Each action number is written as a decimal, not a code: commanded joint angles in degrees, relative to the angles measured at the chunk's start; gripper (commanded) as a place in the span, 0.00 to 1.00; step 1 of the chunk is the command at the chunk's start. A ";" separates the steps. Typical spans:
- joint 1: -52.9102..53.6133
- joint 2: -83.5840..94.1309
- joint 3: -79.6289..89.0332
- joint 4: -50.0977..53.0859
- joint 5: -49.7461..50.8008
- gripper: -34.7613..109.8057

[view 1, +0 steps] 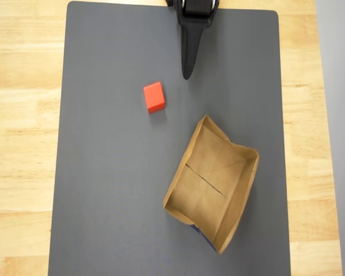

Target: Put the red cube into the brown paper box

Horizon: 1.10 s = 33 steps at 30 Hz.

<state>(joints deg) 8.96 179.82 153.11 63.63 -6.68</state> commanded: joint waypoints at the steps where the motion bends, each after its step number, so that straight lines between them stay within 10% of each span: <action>1: 0.70 0.26 0.00 -0.26 -0.53 0.25; 33: 0.44 0.09 -0.09 -0.26 -0.62 0.24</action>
<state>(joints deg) 8.96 179.82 153.11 63.63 -6.68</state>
